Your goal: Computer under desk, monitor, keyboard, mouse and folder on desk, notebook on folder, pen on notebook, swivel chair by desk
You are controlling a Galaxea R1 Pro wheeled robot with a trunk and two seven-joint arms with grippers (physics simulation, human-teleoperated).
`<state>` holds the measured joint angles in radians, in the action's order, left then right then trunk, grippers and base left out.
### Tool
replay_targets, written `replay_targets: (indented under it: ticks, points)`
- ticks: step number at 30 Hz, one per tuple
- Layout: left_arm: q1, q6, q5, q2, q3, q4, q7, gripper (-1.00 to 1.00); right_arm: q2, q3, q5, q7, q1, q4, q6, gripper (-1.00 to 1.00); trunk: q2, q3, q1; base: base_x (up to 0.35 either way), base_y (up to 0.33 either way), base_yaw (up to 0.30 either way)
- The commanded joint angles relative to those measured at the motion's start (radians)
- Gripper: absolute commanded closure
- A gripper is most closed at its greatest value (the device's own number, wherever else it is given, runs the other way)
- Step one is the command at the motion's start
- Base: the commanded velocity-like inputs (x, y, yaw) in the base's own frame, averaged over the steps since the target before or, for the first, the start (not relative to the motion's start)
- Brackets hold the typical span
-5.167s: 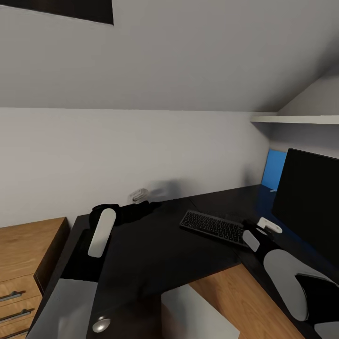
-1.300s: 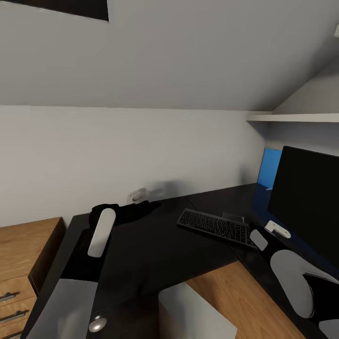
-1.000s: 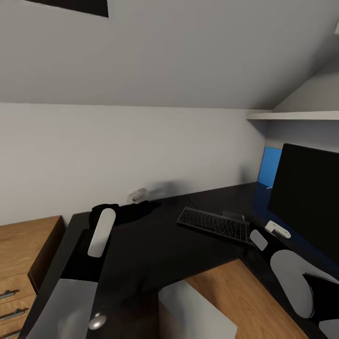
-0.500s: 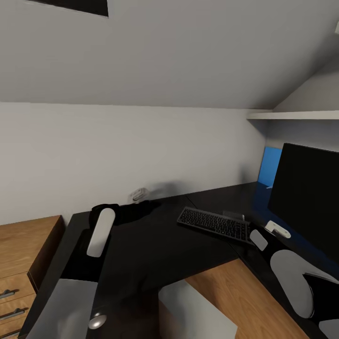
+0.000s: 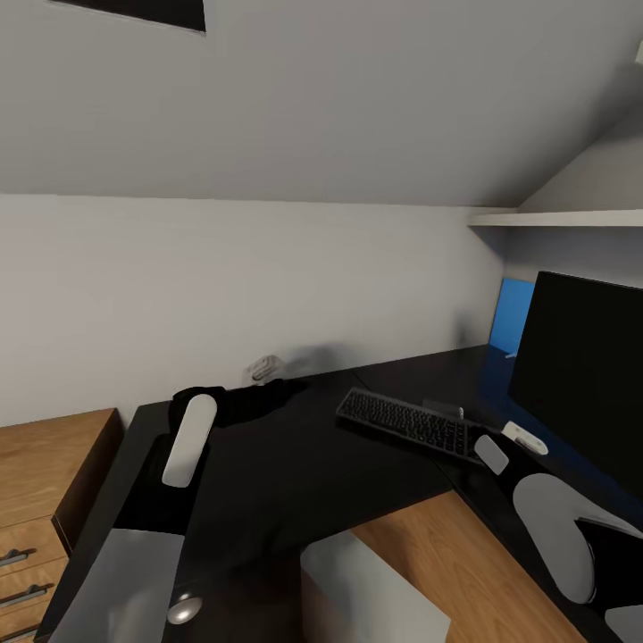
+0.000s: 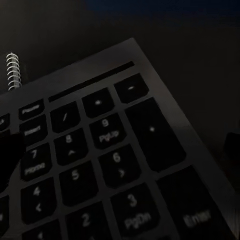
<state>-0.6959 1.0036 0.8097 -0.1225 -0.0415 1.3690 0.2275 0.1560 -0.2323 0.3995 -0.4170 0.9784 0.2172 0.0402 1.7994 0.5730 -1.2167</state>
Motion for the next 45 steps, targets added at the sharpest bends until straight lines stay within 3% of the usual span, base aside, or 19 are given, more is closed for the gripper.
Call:
replay_targets:
  ticks: [1,29,45]
  points:
    - [-0.001,0.003,0.011,0.0,0.0,0.001,0.011,-1.0,0.0,0.004,0.009,-0.005,0.0,0.002,0.006,-1.0,0.001,0.001,0.0,0.0,0.0,0.0]
    - [-0.001,0.003,0.013,0.0,0.0,0.001,0.01,-1.0,-0.004,0.005,0.015,-0.005,0.0,0.003,0.01,-1.0,0.001,0.001,0.0,0.0,0.0,0.002]
    - [-0.001,0.003,0.013,0.0,0.0,0.001,0.01,-1.0,-0.004,0.005,0.015,-0.002,0.0,0.004,0.009,-1.0,0.001,0.001,0.0,0.0,0.0,0.217]
